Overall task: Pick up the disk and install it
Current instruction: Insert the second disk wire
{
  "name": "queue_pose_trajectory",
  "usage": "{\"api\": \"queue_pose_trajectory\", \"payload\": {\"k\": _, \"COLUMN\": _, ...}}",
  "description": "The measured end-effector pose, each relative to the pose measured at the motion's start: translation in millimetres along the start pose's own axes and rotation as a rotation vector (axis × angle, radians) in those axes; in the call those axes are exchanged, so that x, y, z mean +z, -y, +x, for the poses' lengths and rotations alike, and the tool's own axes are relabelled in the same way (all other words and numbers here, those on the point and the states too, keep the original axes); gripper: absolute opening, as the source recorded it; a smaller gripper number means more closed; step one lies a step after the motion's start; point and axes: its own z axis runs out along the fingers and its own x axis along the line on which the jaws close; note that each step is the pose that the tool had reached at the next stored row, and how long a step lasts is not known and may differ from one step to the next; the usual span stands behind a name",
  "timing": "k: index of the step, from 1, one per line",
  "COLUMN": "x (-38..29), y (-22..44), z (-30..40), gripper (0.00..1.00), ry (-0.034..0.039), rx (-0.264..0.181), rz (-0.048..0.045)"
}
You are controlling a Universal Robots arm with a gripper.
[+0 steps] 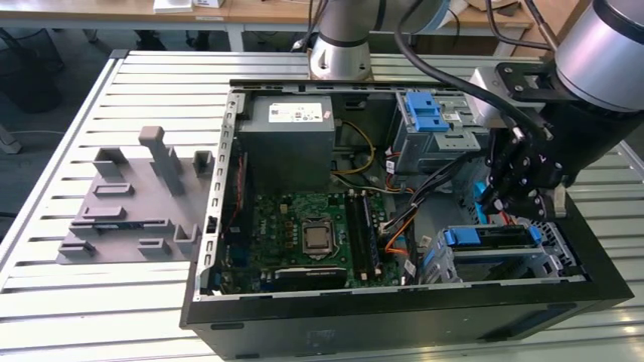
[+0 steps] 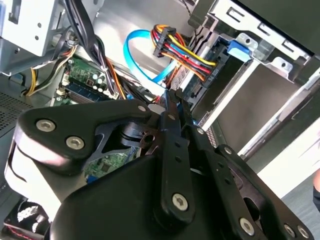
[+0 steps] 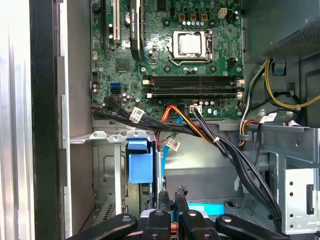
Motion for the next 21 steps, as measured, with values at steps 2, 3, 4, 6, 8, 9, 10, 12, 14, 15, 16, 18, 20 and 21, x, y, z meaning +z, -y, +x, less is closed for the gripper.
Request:
{"api": "queue_pose_trajectory", "payload": {"k": 2, "x": 1.1, "y": 0.1, "z": 3.1, "gripper": 0.16, "ry": 0.0001, "rx": 0.001, "rz": -0.0001}}
{"api": "queue_pose_trajectory", "payload": {"k": 3, "x": 1.4, "y": 0.2, "z": 4.6, "gripper": 0.16, "ry": 0.0001, "rx": 0.002, "rz": -0.0001}}
{"api": "queue_pose_trajectory", "payload": {"k": 4, "x": 1.6, "y": 0.2, "z": 5.9, "gripper": 0.16, "ry": 0.0001, "rx": 0.003, "rz": 0.0000}}
{"api": "queue_pose_trajectory", "payload": {"k": 6, "x": 1.8, "y": 0.3, "z": 7.2, "gripper": 0.16, "ry": 0.0001, "rx": 0.004, "rz": 0.0001}}
{"api": "queue_pose_trajectory", "payload": {"k": 8, "x": 1.9, "y": 0.4, "z": 7.4, "gripper": 0.16, "ry": 0.0001, "rx": 0.005, "rz": 0.0002}}
{"api": "queue_pose_trajectory", "payload": {"k": 9, "x": 2.0, "y": 0.6, "z": 7.4, "gripper": 0.16, "ry": 0.0000, "rx": 0.008, "rz": 0.0003}}
{"api": "queue_pose_trajectory", "payload": {"k": 10, "x": 2.2, "y": 1.0, "z": 7.4, "gripper": 0.16, "ry": 0.0002, "rx": 0.011, "rz": 0.0005}}
{"api": "queue_pose_trajectory", "payload": {"k": 12, "x": 2.5, "y": 1.5, "z": 7.4, "gripper": 0.16, "ry": 0.0002, "rx": 0.022, "rz": 0.0011}}
{"api": "queue_pose_trajectory", "payload": {"k": 14, "x": 3.2, "y": 2.0, "z": 7.7, "gripper": 0.16, "ry": 0.0004, "rx": 0.029, "rz": 0.0014}}
{"api": "queue_pose_trajectory", "payload": {"k": 15, "x": 3.6, "y": 2.1, "z": 8.6, "gripper": 0.16, "ry": 0.0003, "rx": 0.031, "rz": 0.0014}}
{"api": "queue_pose_trajectory", "payload": {"k": 16, "x": 4.2, "y": 2.2, "z": 10.2, "gripper": 0.16, "ry": 0.0008, "rx": 0.031, "rz": 0.0015}}
{"api": "queue_pose_trajectory", "payload": {"k": 18, "x": 5.4, "y": 2.4, "z": 13.2, "gripper": 0.16, "ry": 0.0010, "rx": 0.031, "rz": 0.0014}}
{"api": "queue_pose_trajectory", "payload": {"k": 20, "x": 6.5, "y": 2.6, "z": 14.6, "gripper": 0.16, "ry": 0.0012, "rx": 0.031, "rz": 0.0014}}
{"api": "queue_pose_trajectory", "payload": {"k": 21, "x": 6.9, "y": 2.6, "z": 14.8, "gripper": 0.16, "ry": 0.0012, "rx": 0.031, "rz": 0.0014}}
